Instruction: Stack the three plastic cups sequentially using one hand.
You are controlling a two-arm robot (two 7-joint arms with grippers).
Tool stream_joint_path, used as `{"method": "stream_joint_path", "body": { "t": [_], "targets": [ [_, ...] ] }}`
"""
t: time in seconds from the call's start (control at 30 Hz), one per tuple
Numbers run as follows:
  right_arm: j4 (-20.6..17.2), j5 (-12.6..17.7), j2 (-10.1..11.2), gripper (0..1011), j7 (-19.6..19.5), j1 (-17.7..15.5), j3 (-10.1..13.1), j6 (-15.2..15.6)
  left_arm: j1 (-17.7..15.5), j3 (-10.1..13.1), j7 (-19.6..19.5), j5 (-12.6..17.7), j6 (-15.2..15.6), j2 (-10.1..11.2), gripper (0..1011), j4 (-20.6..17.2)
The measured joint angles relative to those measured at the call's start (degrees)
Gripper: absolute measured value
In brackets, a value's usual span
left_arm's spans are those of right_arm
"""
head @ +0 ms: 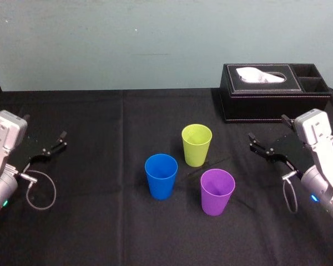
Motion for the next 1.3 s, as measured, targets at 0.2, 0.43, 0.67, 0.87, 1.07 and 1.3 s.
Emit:
{"method": "stream_joint_path", "body": {
  "t": [0.2, 0.43, 0.67, 0.87, 1.07, 1.3],
  "targets": [
    [0.0, 0.0, 0.0, 1000, 0.0, 0.0, 0.0, 0.0, 0.0, 0.0, 0.0, 0.0, 0.0, 0.0, 1010, 0.0],
    [0.0, 0.0, 0.0, 1000, 0.0, 0.0, 0.0, 0.0, 0.0, 0.0, 0.0, 0.0, 0.0, 0.0, 1010, 0.0],
    [0.0, 0.0, 0.0, 1000, 0.0, 0.0, 0.0, 0.0, 0.0, 0.0, 0.0, 0.0, 0.0, 0.0, 1010, 0.0],
    [0.0, 0.0, 0.0, 1000, 0.0, 0.0, 0.0, 0.0, 0.0, 0.0, 0.0, 0.0, 0.0, 0.0, 1010, 0.0],
    [0.0, 0.0, 0.0, 1000, 0.0, 0.0, 0.0, 0.0, 0.0, 0.0, 0.0, 0.0, 0.0, 0.0, 1010, 0.0],
    [0.0, 0.0, 0.0, 1000, 0.0, 0.0, 0.0, 0.0, 0.0, 0.0, 0.0, 0.0, 0.0, 0.0, 1010, 0.0]
  ]
}}
